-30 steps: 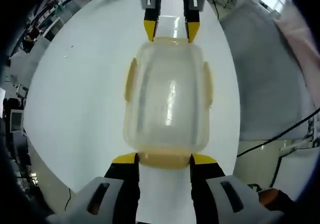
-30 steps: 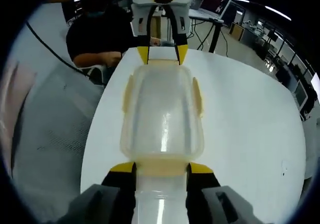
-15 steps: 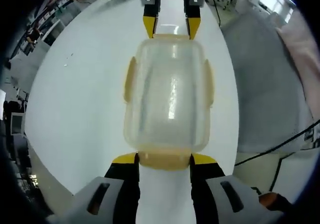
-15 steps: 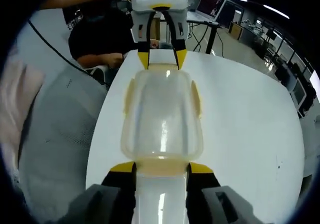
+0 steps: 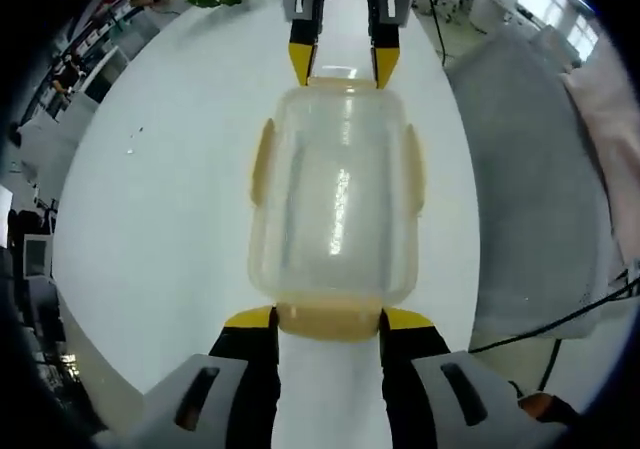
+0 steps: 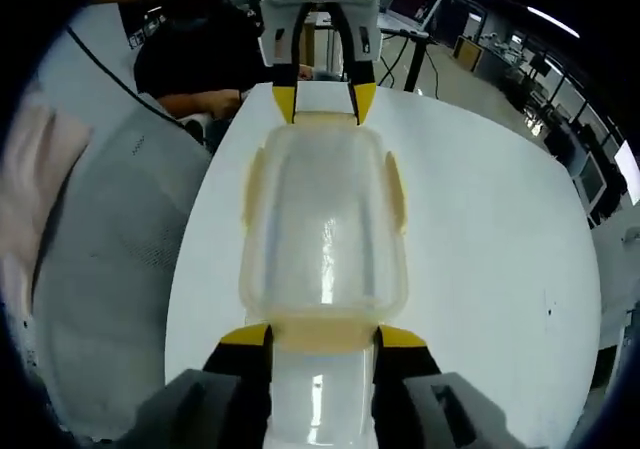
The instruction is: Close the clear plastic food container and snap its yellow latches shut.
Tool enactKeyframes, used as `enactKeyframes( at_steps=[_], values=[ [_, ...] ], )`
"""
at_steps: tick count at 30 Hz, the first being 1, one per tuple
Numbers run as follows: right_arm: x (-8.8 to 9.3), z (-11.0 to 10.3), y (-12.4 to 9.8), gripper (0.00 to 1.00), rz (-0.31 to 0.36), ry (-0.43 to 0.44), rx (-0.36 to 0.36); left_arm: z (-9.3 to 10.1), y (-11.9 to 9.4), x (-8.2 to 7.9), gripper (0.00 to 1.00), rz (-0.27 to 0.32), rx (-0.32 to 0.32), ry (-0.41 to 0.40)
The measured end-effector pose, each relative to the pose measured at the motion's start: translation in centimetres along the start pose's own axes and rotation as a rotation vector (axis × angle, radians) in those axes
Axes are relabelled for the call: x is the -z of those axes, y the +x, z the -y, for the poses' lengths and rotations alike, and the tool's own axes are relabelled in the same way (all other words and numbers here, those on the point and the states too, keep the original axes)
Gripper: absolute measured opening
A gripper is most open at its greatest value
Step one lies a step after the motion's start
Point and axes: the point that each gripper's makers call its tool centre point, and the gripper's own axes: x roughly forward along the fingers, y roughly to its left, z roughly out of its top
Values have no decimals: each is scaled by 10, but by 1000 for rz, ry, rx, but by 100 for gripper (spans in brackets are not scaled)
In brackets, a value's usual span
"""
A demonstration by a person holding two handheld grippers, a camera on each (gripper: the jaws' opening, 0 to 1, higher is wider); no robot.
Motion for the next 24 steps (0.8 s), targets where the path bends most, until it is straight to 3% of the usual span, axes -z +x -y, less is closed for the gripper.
enactKeyframes(
  at_steps=[24],
  values=[
    [71,-2,-30,36,-90,39,8,4,29,-69,37,31,24,28]
  ],
)
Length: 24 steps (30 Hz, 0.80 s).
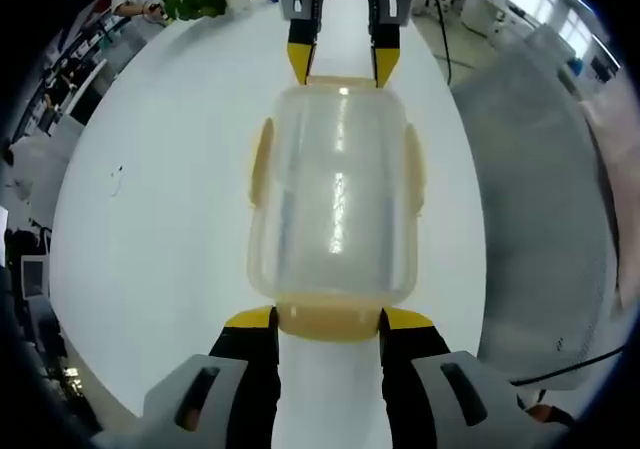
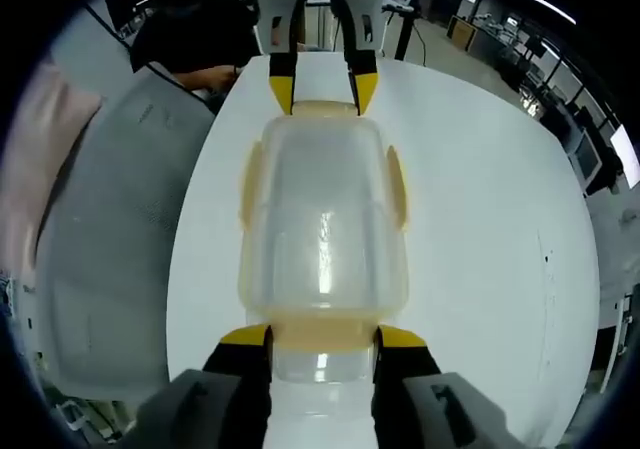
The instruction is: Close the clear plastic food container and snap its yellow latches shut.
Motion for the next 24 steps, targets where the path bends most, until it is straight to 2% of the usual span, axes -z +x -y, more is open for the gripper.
enactKeyframes(
  at_steps=[19,24],
  values=[
    [54,0,-18,36,-72,13,-14,5,9,-57,36,41,17,11],
    [60,0,-20,36,-79,18,-12,5,11,-64,36,46,14,16]
  ],
)
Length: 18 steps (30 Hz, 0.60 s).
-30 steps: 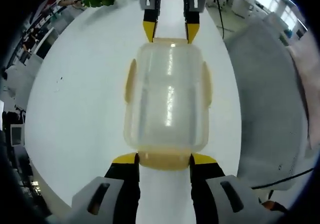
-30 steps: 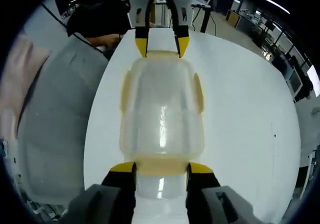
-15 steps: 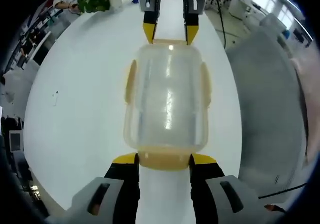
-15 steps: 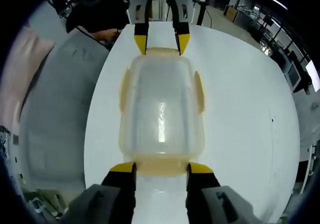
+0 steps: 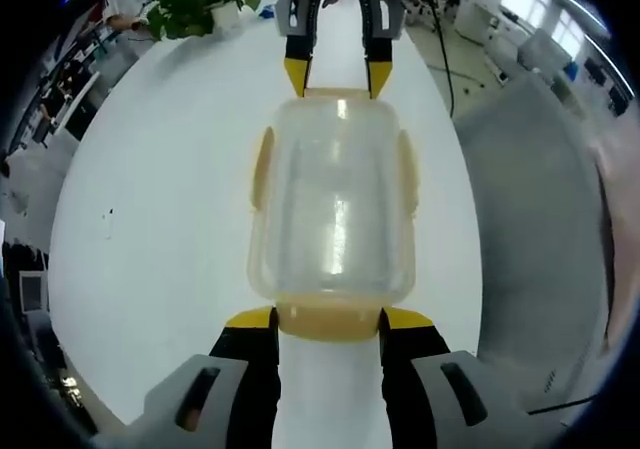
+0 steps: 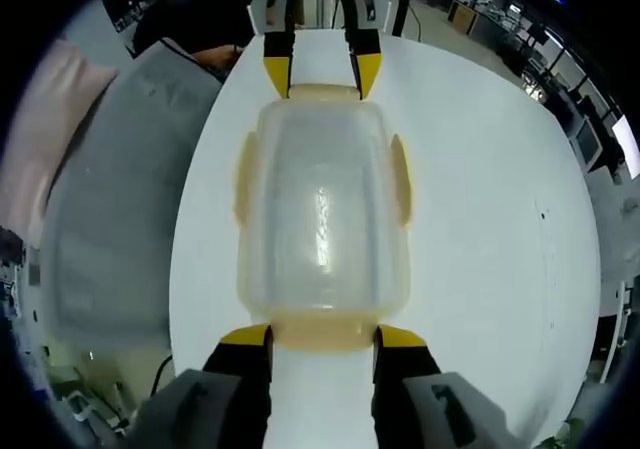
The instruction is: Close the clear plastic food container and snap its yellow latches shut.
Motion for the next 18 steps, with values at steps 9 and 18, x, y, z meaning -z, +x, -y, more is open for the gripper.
enactKeyframes(
  at_steps=[9,18],
  values=[
    [11,0,3,36,-24,3,-10,1,10,-7,36,-10,12,-8],
    [16,0,6,37,-39,-7,-12,4,16,-8,37,-7,14,-35]
  ],
)
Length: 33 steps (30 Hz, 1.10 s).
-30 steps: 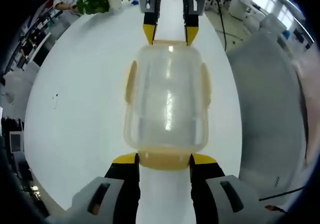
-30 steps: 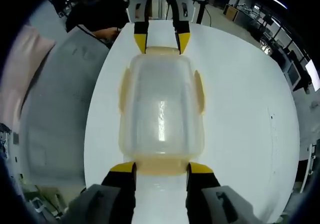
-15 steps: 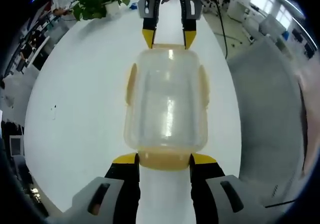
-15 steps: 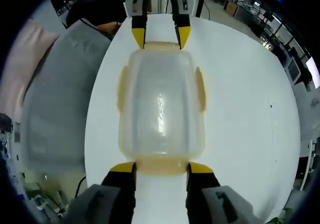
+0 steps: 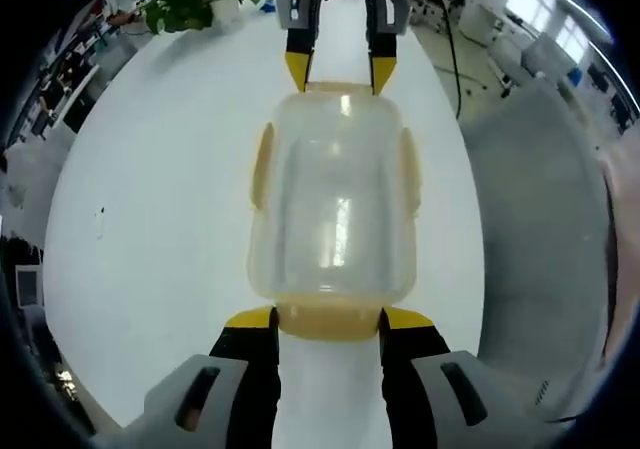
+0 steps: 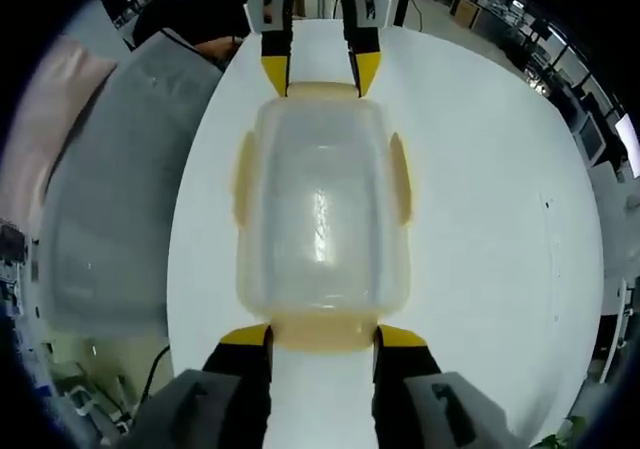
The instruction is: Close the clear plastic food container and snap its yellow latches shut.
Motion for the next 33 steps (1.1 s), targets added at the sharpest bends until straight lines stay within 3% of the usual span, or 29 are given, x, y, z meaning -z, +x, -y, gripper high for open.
enactKeyframes(
  at_steps=[14,21,23,25,27,33],
  values=[
    [4,2,2,37,1,2,25,9,4,6,37,23,21,-38],
    [13,7,-4,39,12,73,61,9,2,19,40,28,26,-98],
    [13,7,-7,38,31,110,73,7,-1,16,40,78,22,-165],
    [11,7,-9,38,68,159,74,12,-3,8,39,158,82,-270],
    [7,8,-10,38,109,210,61,8,-6,1,39,218,89,-349],
    [0,8,-17,36,180,314,59,0,-9,7,39,250,43,-404]
  ],
)
